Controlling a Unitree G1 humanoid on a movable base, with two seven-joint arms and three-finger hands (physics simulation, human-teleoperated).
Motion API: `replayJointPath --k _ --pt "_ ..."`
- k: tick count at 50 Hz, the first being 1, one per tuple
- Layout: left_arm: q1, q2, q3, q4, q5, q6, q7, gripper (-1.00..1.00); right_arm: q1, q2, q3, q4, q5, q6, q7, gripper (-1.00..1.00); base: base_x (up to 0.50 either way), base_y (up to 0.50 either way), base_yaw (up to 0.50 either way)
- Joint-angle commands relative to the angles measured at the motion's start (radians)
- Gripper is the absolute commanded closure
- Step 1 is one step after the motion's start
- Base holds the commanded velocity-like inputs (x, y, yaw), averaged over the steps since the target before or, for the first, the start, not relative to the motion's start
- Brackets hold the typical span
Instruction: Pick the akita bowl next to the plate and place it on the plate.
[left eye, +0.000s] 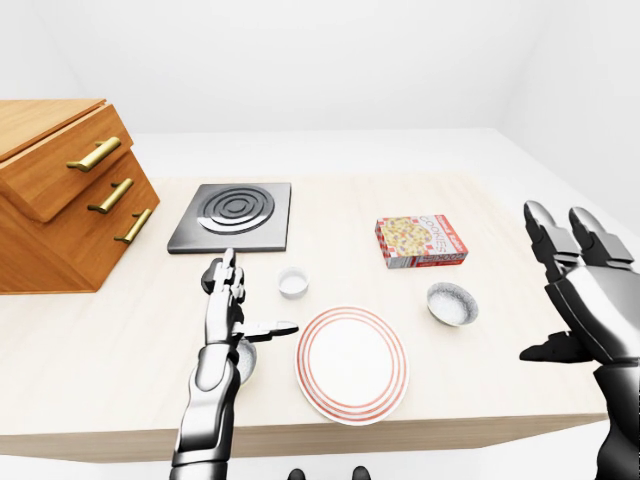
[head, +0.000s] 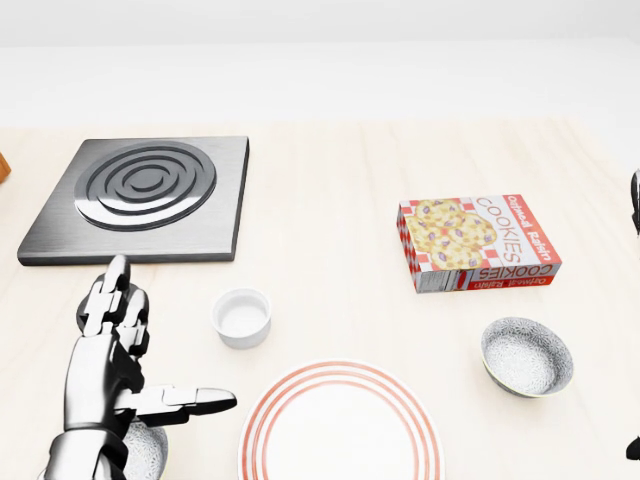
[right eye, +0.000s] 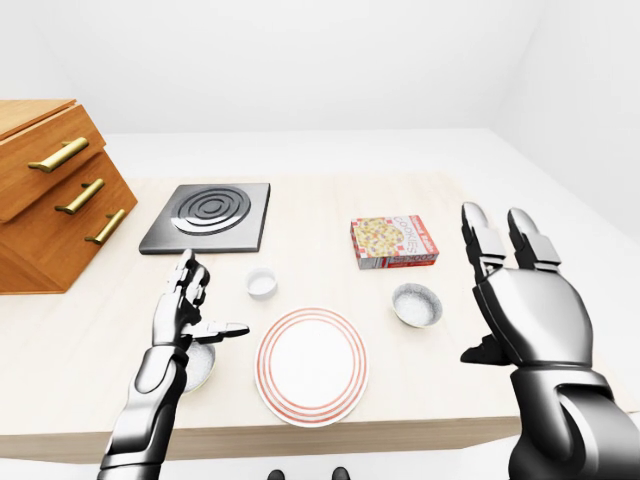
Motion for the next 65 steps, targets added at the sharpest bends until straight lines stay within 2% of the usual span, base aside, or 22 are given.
replayJointPath --k 1,5,8,9,10,12,13,15,16,19,21,22,35,36,37,40,44,51,54,55,58,65 --pt "0.003 0.0 0.001 -0.025 -0.003 0.023 0.006 -1.0 0.05 0.04 -0.043 0.049 -0.225 0.0 -0.098 -1.0 0.0 0.0 0.0" --pt "-0.001 0.001 0.003 -0.015 -0.004 0.016 0.005 -1.0 0.08 0.087 -0.008 0.061 -0.276 0.0 -0.151 -1.0 0.0 0.0 0.0" --pt "-0.008 0.002 0.006 0.019 -0.005 -0.01 0.002 -1.0 0.105 0.123 0.028 0.077 -0.313 0.0 -0.199 -1.0 0.0 0.0 0.0" --pt "-0.006 0.002 0.005 0.011 -0.005 -0.004 0.003 -1.0 0.112 0.13 0.04 0.085 -0.323 0.0 -0.215 -1.0 0.0 0.0 0.0" --pt "0.0 0.001 0.002 -0.021 -0.004 0.022 0.007 -1.0 0.126 0.145 0.06 0.098 -0.341 0.0 -0.24 -1.0 0.0 0.0 0.0" --pt "0.001 0.001 0.002 -0.034 -0.004 0.033 0.009 -1.0 0.134 0.163 0.089 0.121 -0.353 0.0 -0.273 -1.0 0.0 0.0 0.0" --pt "-0.003 0.001 0.004 -0.014 -0.004 0.017 0.007 -1.0 0.137 0.164 0.1 0.127 -0.36 0.0 -0.283 -1.0 0.0 0.0 0.0" --pt "-0.005 0.001 0.005 -0.007 -0.005 0.012 0.007 -1.0 0.146 0.165 0.122 0.151 -0.379 0.0 -0.323 -1.0 0.0 0.0 0.0" --pt "-0.009 0.002 0.008 0.011 -0.006 -0.002 0.006 -1.0 0.149 0.169 0.138 0.166 -0.392 0.0 -0.347 -1.0 0.0 0.0 0.0" --pt "-0.009 0.003 0.008 0.017 -0.008 -0.008 0.006 -1.0 0.152 0.162 0.162 0.186 -0.393 0.0 -0.374 -1.0 0.0 0.0 0.0" --pt "-0.002 0.002 0.005 -0.013 -0.008 0.015 0.01 -1.0 0.153 0.155 0.168 0.201 -0.396 0.0 -0.39 -1.0 0.0 0.0 0.0" --pt "-0.006 0.003 0.007 0.01 -0.007 -0.005 0.007 -1.0 0.152 0.154 0.173 0.213 -0.397 0.0 -0.402 -1.0 0.0 0.0 0.0" --pt "0.0 0.001 0.006 -0.017 -0.01 0.019 0.01 -1.0 0.145 0.133 0.221 0.304 -0.426 0.0 -0.498 -1.0 0.0 0.0 0.0" --pt "0.0 0.001 0.007 -0.015 -0.011 0.017 0.009 -1.0 0.142 0.129 0.225 0.322 -0.428 0.0 -0.511 -1.0 0.0 0.0 0.0" --pt "-0.005 0.002 0.01 0.006 -0.012 0.001 0.007 -1.0 0.142 0.126 0.228 0.327 -0.429 0.0 -0.518 -1.0 0.0 0.0 0.0" --pt "-0.007 0.003 0.01 0.004 -0.014 0.005 0.008 -1.0 0.141 0.117 0.243 0.385 -0.434 0.0 -0.566 -1.0 0.0 0.0 0.0" --pt "-0.002 0.001 0.007 -0.025 -0.014 0.03 0.013 -1.0 0.136 0.105 0.258 0.425 -0.434 0.0 -0.591 -1.0 0.0 0.0 0.0" --pt "-0.007 0.002 0.011 0.007 -0.019 0.007 0.008 -1.0 0.113 0.083 0.282 0.506 -0.432 0.026 -0.635 -1.0 0.0 0.0 0.0" --pt "-0.004 0.002 0.009 -0.001 -0.02 0.012 0.009 -1.0 0.093 0.072 0.298 0.559 -0.431 0.044 -0.658 -1.0 0.0 0.0 0.0" --pt "-0.001 0.001 0.008 -0.017 -0.02 0.025 0.012 -1.0 0.081 0.066 0.306 0.599 -0.43 0.051 -0.679 -1.0 0.0 0.0 0.0" --pt "-0.004 0.002 0.01 0.002 -0.021 0.009 0.009 -1.0 0.069 0.054 0.321 0.635 -0.426 0.066 -0.696 -1.0 0.0 0.0 0.0" --pt "-0.001 0.002 0.009 -0.012 -0.023 0.022 0.011 -1.0 0.035 0.024 0.36 0.754 -0.407 0.103 -0.743 -1.0 0.0 0.0 0.0"
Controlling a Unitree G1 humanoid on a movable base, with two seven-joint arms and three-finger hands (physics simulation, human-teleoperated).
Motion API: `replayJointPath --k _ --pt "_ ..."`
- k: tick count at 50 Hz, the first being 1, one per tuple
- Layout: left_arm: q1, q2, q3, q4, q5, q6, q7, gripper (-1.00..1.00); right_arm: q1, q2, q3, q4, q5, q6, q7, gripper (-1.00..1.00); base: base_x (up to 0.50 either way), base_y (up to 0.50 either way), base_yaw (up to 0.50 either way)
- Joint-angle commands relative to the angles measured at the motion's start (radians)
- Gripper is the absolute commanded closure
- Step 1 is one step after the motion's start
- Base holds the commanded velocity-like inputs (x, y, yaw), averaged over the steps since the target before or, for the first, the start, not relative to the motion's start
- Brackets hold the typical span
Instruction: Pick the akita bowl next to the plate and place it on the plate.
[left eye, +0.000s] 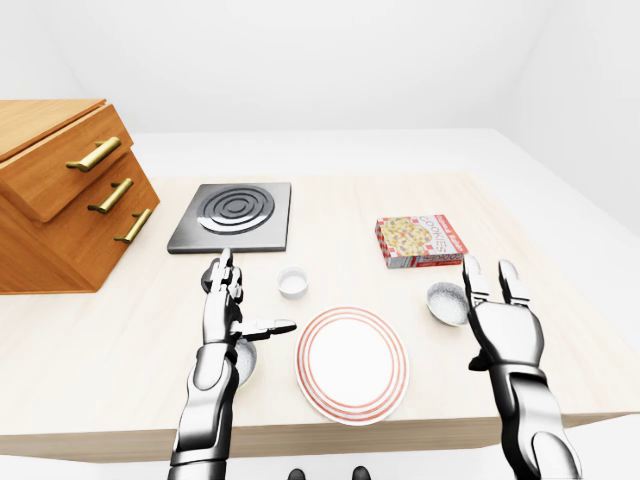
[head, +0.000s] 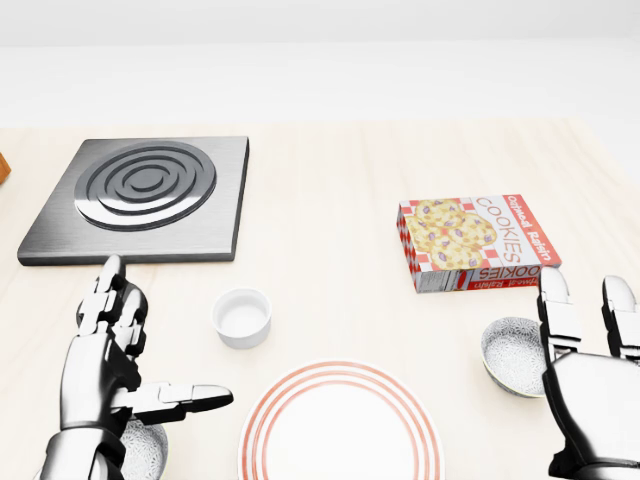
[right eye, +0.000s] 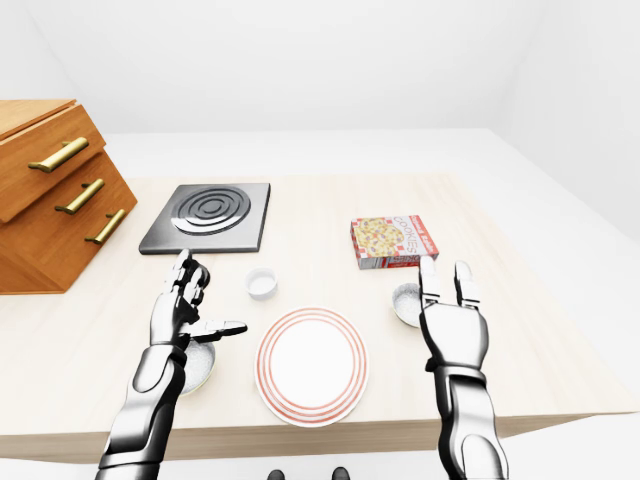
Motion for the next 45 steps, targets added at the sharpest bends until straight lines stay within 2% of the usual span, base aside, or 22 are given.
replayJointPath --k 1,5,8,9,14,15,16,19,21,22,25,28,39,41,45 --pt "0.0 -0.001 -0.001 -0.006 -0.003 0.008 0.002 -1.0 -0.048 -0.045 0.057 0.175 0.018 0.05 -0.085 -1.0 0.0 0.0 0.0" --pt "-0.003 0.0 0.0 0.006 -0.003 0.0 0.001 -1.0 -0.063 -0.059 0.07 0.222 0.031 0.058 -0.105 -1.0 0.0 0.0 0.0" --pt "0.0 -0.001 -0.002 -0.013 -0.003 0.016 0.004 -1.0 -0.069 -0.067 0.079 0.255 0.032 0.066 -0.121 -1.0 0.0 0.0 0.0" --pt "-0.003 0.0 0.0 -0.001 -0.003 0.007 0.003 -1.0 -0.071 -0.069 0.084 0.274 0.033 0.067 -0.129 -1.0 0.0 0.0 0.0" --pt "-0.002 -0.001 -0.001 -0.006 -0.003 0.011 0.004 -1.0 -0.085 -0.08 0.095 0.314 0.037 0.075 -0.146 -1.0 0.0 0.0 0.0" --pt "-0.002 -0.001 -0.001 -0.003 -0.003 0.008 0.003 -1.0 -0.085 -0.08 0.096 0.315 0.037 0.075 -0.146 -1.0 0.0 0.0 0.0" --pt "-0.006 0.0 0.001 0.021 -0.003 -0.012 0.0 -1.0 -0.087 -0.082 0.099 0.326 0.038 0.075 -0.152 -1.0 0.0 0.0 0.0" --pt "-0.003 0.0 -0.001 0.001 -0.004 0.005 0.002 -1.0 -0.099 -0.088 0.105 0.363 0.041 0.074 -0.174 -1.0 0.0 0.0 0.0" --pt "-0.003 0.0 -0.001 0.01 -0.004 -0.003 0.001 -1.0 -0.108 -0.092 0.109 0.378 0.042 0.076 -0.177 -1.0 0.0 0.0 0.0" --pt "-0.001 -0.001 -0.002 -0.007 -0.005 0.012 0.004 -1.0 -0.111 -0.092 0.115 0.392 0.041 0.078 -0.185 -1.0 0.0 0.0 0.0" --pt "-0.004 0.0 0.0 0.012 -0.006 -0.003 0.001 -1.0 -0.114 -0.094 0.121 0.392 0.043 0.081 -0.18 -1.0 0.0 0.0 0.0" --pt "0.001 0.0 -0.001 -0.005 -0.007 0.01 0.002 -1.0 -0.128 -0.098 0.131 0.421 0.042 0.085 -0.191 -1.0 0.0 0.0 0.0" --pt "-0.002 -0.001 0.001 0.003 -0.011 0.007 0.002 -1.0 -0.203 -0.118 0.161 0.578 0.066 0.081 -0.271 -1.0 0.0 0.0 0.0" --pt "-0.001 -0.001 -0.001 -0.013 -0.012 0.023 0.005 -1.0 -0.214 -0.12 0.168 0.604 0.071 0.083 -0.282 -1.0 0.0 0.0 0.0" --pt "-0.002 -0.001 0.001 0.004 -0.013 0.008 0.002 -1.0 -0.247 -0.122 0.183 0.668 0.089 0.082 -0.309 -1.0 0.0 0.0 0.0"
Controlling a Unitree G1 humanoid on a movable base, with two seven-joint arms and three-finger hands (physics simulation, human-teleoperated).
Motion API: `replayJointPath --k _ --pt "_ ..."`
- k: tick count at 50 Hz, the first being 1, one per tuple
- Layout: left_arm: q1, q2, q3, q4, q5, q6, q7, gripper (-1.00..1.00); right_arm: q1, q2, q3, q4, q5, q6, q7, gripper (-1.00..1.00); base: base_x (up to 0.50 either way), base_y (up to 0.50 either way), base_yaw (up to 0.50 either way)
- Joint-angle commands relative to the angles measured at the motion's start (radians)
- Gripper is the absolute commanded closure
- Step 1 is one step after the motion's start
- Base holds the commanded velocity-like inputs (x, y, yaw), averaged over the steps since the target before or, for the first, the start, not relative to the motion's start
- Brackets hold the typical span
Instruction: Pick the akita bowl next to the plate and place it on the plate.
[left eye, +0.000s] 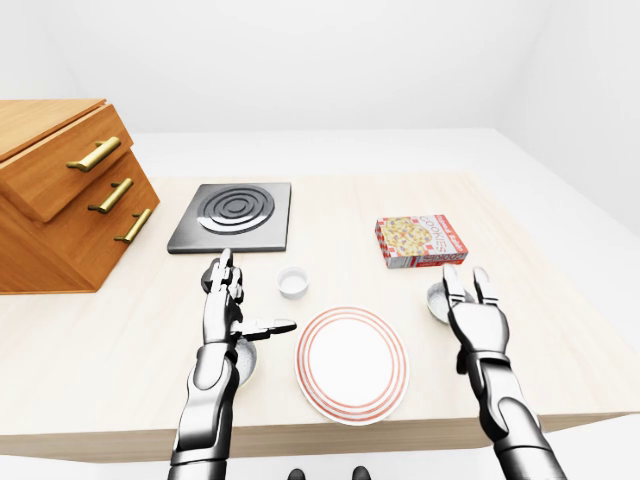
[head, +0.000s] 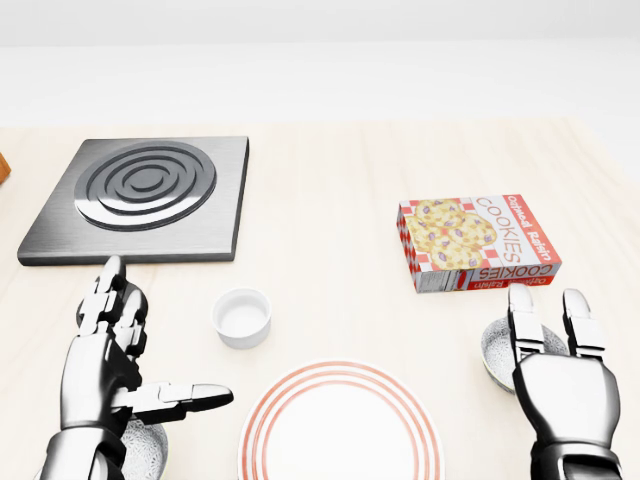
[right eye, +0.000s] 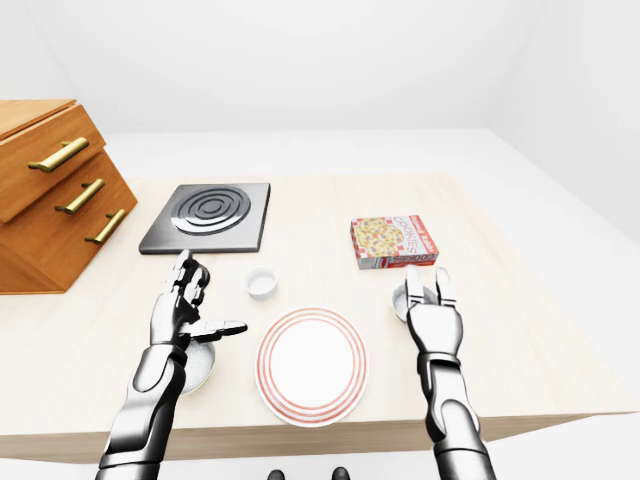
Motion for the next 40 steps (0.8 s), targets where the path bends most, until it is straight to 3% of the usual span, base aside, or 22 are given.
replayJointPath --k 1,4,5,8,11,16,20,30,33,40 --pt "0.0 0.0 0.001 0.001 -0.004 0.001 0.0 -1.0 -0.061 -0.006 0.046 0.176 0.042 0.002 -0.067 -1.0 0.0 0.0 0.0" --pt "-0.006 0.001 0.002 0.024 -0.004 -0.015 -0.002 -1.0 -0.085 -0.006 0.061 0.226 0.051 0.003 -0.088 -1.0 0.0 0.0 0.0" --pt "-0.004 0.001 0.002 0.009 -0.005 -0.003 0.0 -1.0 -0.099 -0.005 0.068 0.257 0.056 0.002 -0.099 -1.0 0.0 0.0 0.0" --pt "-0.007 0.002 0.003 0.019 -0.006 -0.01 -0.001 -1.0 -0.111 -0.007 0.077 0.285 0.067 0.002 -0.109 -1.0 0.0 0.0 0.0" --pt "0.0 0.001 0.0 -0.006 -0.005 0.009 0.002 -1.0 -0.124 -0.009 0.089 0.327 0.079 -0.001 -0.122 -1.0 0.0 0.0 0.0" --pt "-0.003 0.001 0.002 0.009 -0.005 -0.003 0.0 -1.0 -0.132 -0.009 0.102 0.362 0.091 -0.003 -0.135 -1.0 0.0 0.0 0.0" --pt "-0.003 0.001 0.002 -0.001 -0.006 0.006 0.002 -1.0 -0.135 -0.007 0.109 0.378 0.096 -0.003 -0.137 -1.0 0.0 0.0 0.0" --pt "-0.003 0.001 0.002 0.005 -0.006 0.0 0.0 -1.0 -0.177 -0.005 0.129 0.489 0.113 -0.01 -0.173 -1.0 0.0 0.0 0.0" --pt "-0.002 0.001 0.001 -0.007 -0.005 0.011 0.003 -1.0 -0.194 -0.004 0.137 0.526 0.12 -0.013 -0.185 -1.0 0.0 0.0 0.0" --pt "-0.007 0.002 0.004 0.011 -0.006 -0.002 0.003 -1.0 -0.245 0.004 0.161 0.624 0.125 -0.018 -0.216 -1.0 0.0 0.0 0.0"
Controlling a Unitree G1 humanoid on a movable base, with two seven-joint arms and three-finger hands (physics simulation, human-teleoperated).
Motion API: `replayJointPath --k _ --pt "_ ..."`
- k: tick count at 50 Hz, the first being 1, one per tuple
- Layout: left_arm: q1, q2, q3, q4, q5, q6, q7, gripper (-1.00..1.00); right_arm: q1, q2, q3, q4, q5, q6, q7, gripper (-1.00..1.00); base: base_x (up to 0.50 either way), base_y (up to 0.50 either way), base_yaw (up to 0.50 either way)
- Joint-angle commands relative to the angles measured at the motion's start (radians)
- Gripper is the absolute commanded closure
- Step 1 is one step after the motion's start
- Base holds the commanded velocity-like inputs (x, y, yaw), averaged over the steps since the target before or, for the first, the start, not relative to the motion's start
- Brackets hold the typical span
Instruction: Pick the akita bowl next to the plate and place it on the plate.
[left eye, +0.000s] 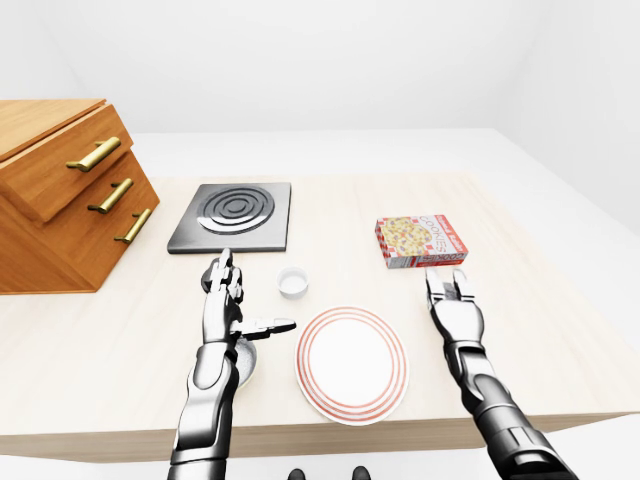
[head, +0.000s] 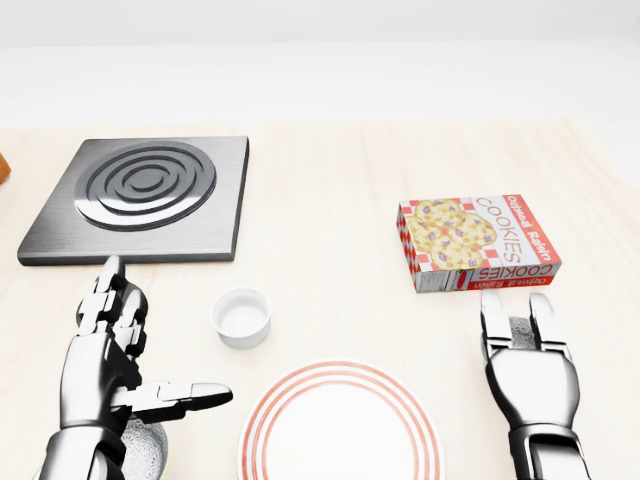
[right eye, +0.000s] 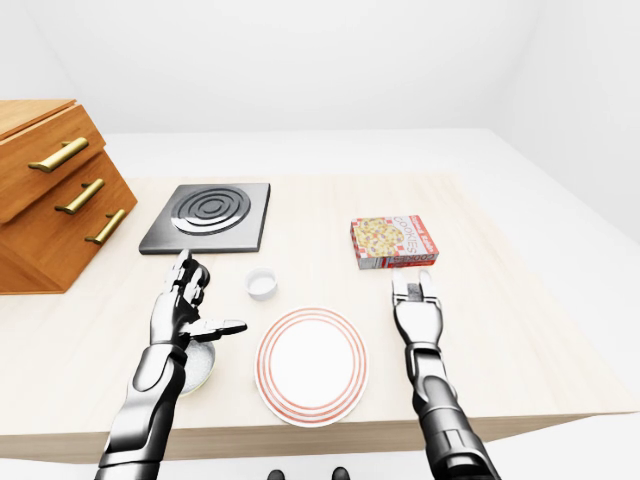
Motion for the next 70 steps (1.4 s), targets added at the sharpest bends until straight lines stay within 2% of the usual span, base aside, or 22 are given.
replayJointPath --k 1,5,6,10,20,21,23,26,28,29,30,35,38,39,40,41,50,55,58,62,63,70 --pt "-0.003 0.001 0.002 0.007 0.0 -0.003 0.002 -1.0 -0.009 0.029 0.052 0.159 0.063 -0.028 -0.037 -1.0 0.0 0.0 0.0" --pt "-0.002 0.0 0.0 0.001 0.0 0.0 0.003 -1.0 -0.034 0.034 0.063 0.222 0.072 -0.038 -0.062 -1.0 0.0 0.0 0.0" --pt "0.0 -0.001 -0.002 -0.015 0.001 0.014 0.007 -1.0 -0.037 0.034 0.064 0.228 0.073 -0.039 -0.065 -1.0 0.0 0.0 0.0" --pt "-0.002 0.0 0.001 0.007 0.001 -0.005 0.003 -1.0 -0.055 0.037 0.074 0.289 0.081 -0.05 -0.068 -1.0 0.0 0.0 0.0" --pt "0.0 0.0 0.0 -0.009 0.0 0.01 0.006 -1.0 -0.08 0.034 0.085 0.357 0.1 -0.059 -0.068 -1.0 0.0 0.0 0.0" --pt "-0.001 0.0 0.001 0.003 0.0 0.0 0.004 -1.0 -0.083 0.033 0.086 0.365 0.102 -0.059 -0.068 -1.0 0.0 0.0 0.0" --pt "0.0 -0.001 -0.001 -0.01 0.0 0.011 0.007 -1.0 -0.089 0.033 0.089 0.388 0.107 -0.063 -0.068 -1.0 0.0 0.0 0.0" --pt "-0.004 0.0 0.001 0.013 -0.001 -0.007 0.003 -1.0 -0.094 0.032 0.093 0.405 0.111 -0.065 -0.068 -1.0 0.0 0.0 0.0" --pt "0.002 -0.002 -0.002 -0.009 0.0 0.008 0.007 -1.0 -0.096 0.033 0.095 0.413 0.115 -0.066 -0.068 -1.0 0.01 0.0 0.0" --pt "-0.001 0.0 0.0 0.001 -0.002 0.002 0.005 -1.0 -0.096 0.034 0.097 0.423 0.116 -0.068 -0.068 -1.0 0.0 0.0 0.0" --pt "0.001 -0.002 -0.002 -0.019 -0.002 0.019 0.009 -1.0 -0.097 0.034 0.097 0.426 0.118 -0.069 -0.068 -1.0 0.0 0.0 0.0" --pt "-0.001 -0.001 0.002 0.007 -0.005 -0.002 0.004 -1.0 -0.102 0.035 0.103 0.447 0.122 -0.069 -0.068 -1.0 0.0 0.0 0.0" --pt "0.004 -0.003 -0.003 -0.021 -0.005 0.021 0.009 -1.0 -0.106 0.036 0.105 0.467 0.127 -0.076 -0.068 -1.0 0.0 0.0 0.0" --pt "0.002 -0.002 0.0 -0.008 -0.005 0.01 0.006 -1.0 -0.106 0.037 0.108 0.478 0.125 -0.078 -0.068 0.15 0.0 0.0 0.0" --pt "0.001 -0.002 0.0 -0.007 -0.006 0.009 0.006 -1.0 -0.107 0.037 0.108 0.479 0.125 -0.078 -0.068 0.15 0.01 0.0 0.0" --pt "0.001 -0.002 0.0 -0.007 -0.006 0.01 0.006 -1.0 -0.106 0.038 0.109 0.487 0.127 -0.082 -0.068 1.0 0.0 0.0 0.0" --pt "0.002 -0.002 -0.002 -0.012 -0.006 0.014 0.007 -1.0 -0.102 0.039 0.114 0.49 0.13 -0.083 -0.068 1.0 0.0 0.0 0.0" --pt "-0.002 -0.001 0.002 0.011 -0.007 -0.005 0.003 -1.0 -0.099 0.038 0.113 0.488 0.132 -0.084 -0.068 1.0 0.0 0.0 0.0" --pt "0.004 -0.002 -0.001 -0.011 -0.008 0.011 0.006 -1.0 -0.096 0.038 0.113 0.485 0.134 -0.087 -0.068 1.0 0.0 0.0 0.0" --pt "0.003 -0.002 -0.001 0.0 -0.007 0.001 0.004 -1.0 -0.086 0.039 0.113 0.477 0.136 -0.087 -0.068 1.0 0.0 0.0 0.0" --pt "0.006 -0.003 -0.003 -0.015 -0.007 0.012 0.007 -1.0 -0.08 0.039 0.113 0.472 0.136 -0.088 -0.068 1.0 0.0 0.0 0.0" --pt "0.006 -0.003 -0.002 -0.011 -0.007 0.01 0.004 -1.0 -0.057 0.034 0.112 0.424 0.133 -0.073 -0.068 1.0 0.0 0.0 0.0"
